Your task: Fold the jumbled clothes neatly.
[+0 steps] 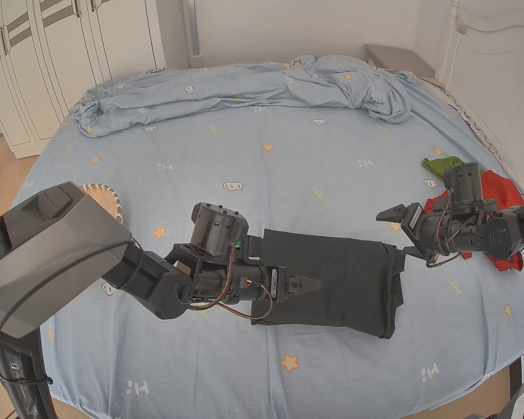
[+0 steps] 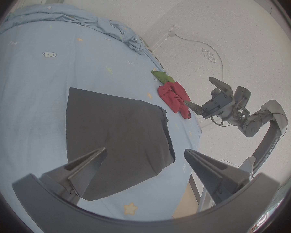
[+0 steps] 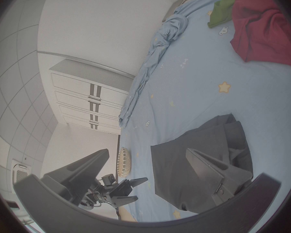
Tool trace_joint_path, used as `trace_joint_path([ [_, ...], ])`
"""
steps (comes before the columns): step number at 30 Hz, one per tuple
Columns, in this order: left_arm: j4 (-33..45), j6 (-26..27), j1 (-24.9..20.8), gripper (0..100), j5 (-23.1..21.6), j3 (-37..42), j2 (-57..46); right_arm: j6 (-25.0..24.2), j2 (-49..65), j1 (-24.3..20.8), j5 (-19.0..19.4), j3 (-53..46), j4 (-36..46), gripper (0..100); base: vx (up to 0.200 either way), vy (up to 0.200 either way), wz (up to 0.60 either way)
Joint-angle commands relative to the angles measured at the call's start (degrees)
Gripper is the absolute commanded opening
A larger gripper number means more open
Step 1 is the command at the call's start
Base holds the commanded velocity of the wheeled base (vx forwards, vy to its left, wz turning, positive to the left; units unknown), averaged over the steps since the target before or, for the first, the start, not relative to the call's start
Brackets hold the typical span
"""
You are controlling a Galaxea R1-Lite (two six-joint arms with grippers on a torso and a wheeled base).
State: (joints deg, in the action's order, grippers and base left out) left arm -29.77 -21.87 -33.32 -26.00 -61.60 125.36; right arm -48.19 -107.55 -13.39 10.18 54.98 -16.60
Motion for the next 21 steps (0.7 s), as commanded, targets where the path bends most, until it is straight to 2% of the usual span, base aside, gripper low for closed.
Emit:
trace_joint_path([
  [1,-0.9,-0.1,-0.1,100,0.0,0.8,1.3,1.3,2.0,-2.9,7.4,4.7,7.5,100,0.0,0.0,0.0],
  [3,-1.3,0.1,-0.1,100,0.0,0.8,1.6,1.2,2.3,-2.9,11.5,3.4,7.5,100,0.0,0.0,0.0],
  [5,-1.6,-0.1,-0.1,100,0.0,0.8,2.2,1.1,2.1,-3.1,13.3,2.1,7.4,100,0.0,0.0,0.0],
  [15,-4.2,-0.1,0.5,100,0.1,-1.9,8.0,1.6,-3.8,-8.1,13.2,-5.2,4.6,100,0.0,0.0,0.0],
  [21,-7.1,-2.7,0.7,100,0.1,-2.4,9.0,1.9,-6.1,-8.5,13.0,-9.5,-0.4,100,0.0,0.0,0.0],
])
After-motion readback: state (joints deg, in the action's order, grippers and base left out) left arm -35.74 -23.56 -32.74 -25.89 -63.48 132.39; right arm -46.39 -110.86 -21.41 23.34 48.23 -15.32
